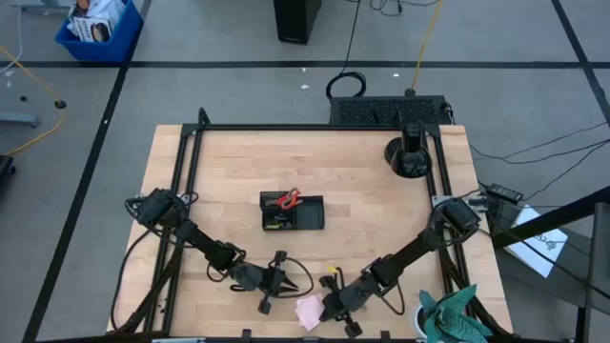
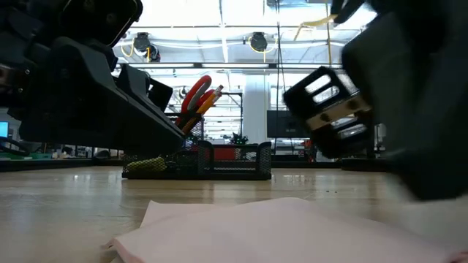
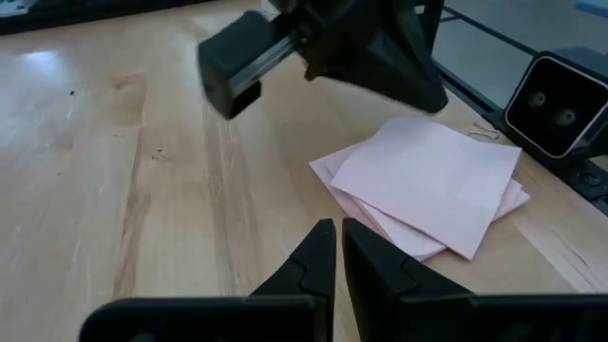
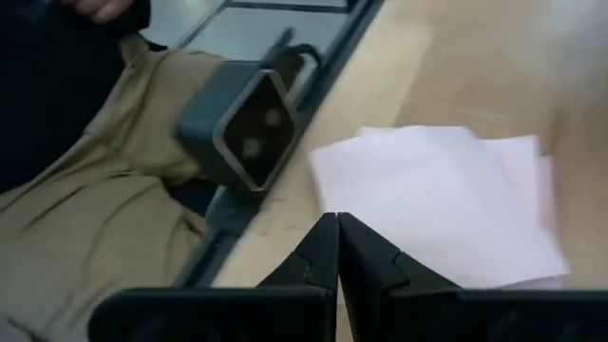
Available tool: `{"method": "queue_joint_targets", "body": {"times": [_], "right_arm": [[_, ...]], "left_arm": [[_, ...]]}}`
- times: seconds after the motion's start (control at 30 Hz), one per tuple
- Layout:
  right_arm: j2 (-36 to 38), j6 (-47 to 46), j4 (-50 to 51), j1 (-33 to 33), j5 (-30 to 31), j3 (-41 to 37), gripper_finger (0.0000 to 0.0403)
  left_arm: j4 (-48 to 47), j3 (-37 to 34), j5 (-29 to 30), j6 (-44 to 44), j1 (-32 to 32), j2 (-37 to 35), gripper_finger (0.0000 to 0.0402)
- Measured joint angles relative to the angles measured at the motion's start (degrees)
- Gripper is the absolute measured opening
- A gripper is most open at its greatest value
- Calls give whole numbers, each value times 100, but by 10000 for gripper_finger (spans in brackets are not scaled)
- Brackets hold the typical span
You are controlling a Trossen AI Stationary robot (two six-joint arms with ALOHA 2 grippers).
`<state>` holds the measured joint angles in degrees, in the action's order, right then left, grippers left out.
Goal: Pick and place office supplies into organizer
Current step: Put the pink sticky notes into the black desk organizer
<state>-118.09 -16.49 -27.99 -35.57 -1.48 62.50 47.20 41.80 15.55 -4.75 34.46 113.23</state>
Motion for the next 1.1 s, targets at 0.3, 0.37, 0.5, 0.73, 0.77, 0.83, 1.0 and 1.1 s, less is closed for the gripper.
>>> {"method": "queue_joint_targets", "body": {"times": [0.3, 0.37, 0.5, 0.73, 0.77, 0.83, 1.0, 1.1], "right_arm": [[1, 22, -23, 309, 9, 2, 0], [5, -55, 242, 368, 2, 2, 0], [6, -142, 634, 410, -7, 4, 0], [30, -290, 1309, 562, 142, 24, 0], [33, -318, 1408, 601, 192, 24, 0], [29, -375, 1551, 703, 271, 24, 0], [22, -387, 1702, 942, 311, 16, 0], [18, -382, 1723, 1074, 311, 13, 0]], "left_arm": [[-4, 0, 0, -24, 0, 0, 31], [-7, 0, 0, -22, 0, 0, 31], [-9, 0, 0, -23, 0, 0, 31], [-28, 0, 1, -23, 0, 0, 31], [-28, 0, 0, -22, 0, 0, 31], [-30, 0, 0, -33, 0, 0, 31], [-30, 0, 1, -46, 0, 0, 31], [-31, 0, 2, -49, 0, 0, 31]]}}
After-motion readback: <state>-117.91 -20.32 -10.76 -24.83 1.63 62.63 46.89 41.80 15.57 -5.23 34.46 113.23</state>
